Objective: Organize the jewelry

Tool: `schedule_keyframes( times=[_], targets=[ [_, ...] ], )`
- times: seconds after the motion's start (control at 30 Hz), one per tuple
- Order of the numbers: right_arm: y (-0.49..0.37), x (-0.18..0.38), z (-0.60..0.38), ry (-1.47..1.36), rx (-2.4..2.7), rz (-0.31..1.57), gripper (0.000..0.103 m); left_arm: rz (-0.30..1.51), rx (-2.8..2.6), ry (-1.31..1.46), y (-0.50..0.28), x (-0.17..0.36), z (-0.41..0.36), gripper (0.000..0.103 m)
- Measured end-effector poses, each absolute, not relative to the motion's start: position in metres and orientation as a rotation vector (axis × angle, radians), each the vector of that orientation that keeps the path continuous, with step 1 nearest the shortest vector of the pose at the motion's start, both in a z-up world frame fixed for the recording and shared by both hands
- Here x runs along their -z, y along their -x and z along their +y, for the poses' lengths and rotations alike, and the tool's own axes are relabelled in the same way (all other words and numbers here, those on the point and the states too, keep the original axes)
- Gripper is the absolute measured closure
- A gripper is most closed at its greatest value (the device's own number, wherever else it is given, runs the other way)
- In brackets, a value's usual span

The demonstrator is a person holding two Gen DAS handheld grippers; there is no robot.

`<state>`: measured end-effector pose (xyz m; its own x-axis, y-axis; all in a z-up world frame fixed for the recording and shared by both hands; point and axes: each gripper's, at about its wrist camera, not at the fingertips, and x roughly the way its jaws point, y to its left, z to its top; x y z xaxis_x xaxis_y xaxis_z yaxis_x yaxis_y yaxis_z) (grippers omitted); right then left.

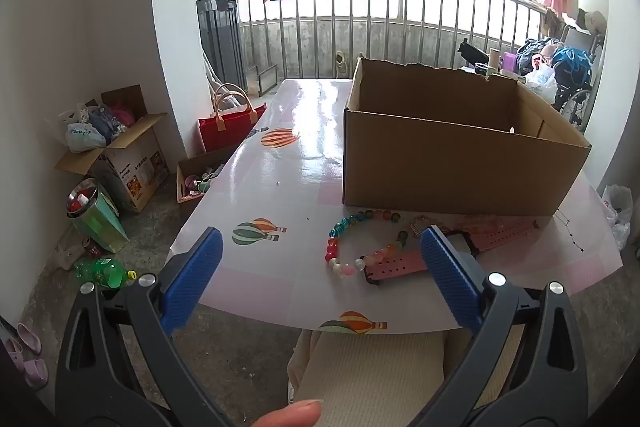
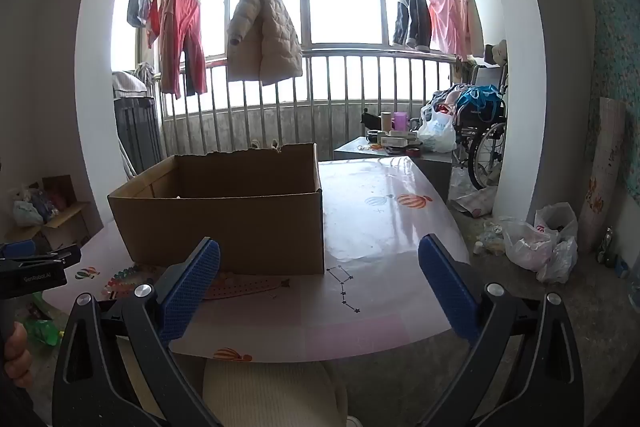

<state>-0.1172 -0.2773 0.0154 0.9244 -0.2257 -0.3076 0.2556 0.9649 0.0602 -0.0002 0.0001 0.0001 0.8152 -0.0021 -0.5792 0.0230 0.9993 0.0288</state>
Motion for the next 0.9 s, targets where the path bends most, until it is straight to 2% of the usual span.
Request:
schedule_keyframes(
  times=[0.9],
  targets=[
    [0.1167,-0.0168,-0.2776,-0.105,0.244,0.307,0.006,0.633,0.011,-0.038,0.0007,0.0019,0.0029,0.007]
  ],
)
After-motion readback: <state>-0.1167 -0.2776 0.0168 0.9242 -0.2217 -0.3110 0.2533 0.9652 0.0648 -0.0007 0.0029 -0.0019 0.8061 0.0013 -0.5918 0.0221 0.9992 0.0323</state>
